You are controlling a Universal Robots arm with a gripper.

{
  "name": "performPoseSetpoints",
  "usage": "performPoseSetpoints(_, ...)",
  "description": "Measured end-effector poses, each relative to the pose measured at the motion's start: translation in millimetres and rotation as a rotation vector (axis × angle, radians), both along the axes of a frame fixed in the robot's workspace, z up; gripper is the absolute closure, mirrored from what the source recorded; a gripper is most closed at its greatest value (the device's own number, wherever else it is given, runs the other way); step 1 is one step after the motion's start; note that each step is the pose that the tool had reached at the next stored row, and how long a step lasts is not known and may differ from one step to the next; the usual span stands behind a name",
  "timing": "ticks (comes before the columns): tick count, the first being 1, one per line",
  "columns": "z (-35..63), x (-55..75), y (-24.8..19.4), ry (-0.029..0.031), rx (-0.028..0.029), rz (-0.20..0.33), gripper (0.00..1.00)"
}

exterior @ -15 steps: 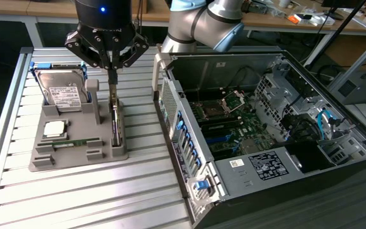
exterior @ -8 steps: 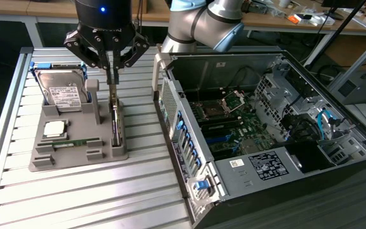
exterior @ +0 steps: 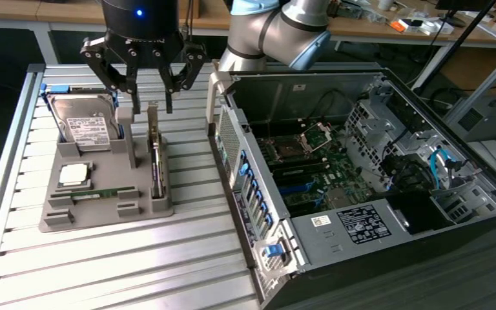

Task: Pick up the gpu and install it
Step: 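Pick up the gpu and move the gpu toward the slot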

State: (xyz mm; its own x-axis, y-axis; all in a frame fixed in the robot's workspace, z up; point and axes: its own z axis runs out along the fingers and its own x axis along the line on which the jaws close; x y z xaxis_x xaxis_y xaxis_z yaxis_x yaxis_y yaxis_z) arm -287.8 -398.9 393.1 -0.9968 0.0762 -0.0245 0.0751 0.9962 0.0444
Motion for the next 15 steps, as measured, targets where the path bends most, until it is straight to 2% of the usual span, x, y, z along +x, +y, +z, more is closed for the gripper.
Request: performPoseSetpoints(15, -5.5, 0.0, 0.0, 0.0000, 0.0000, 0.000, 0.52)
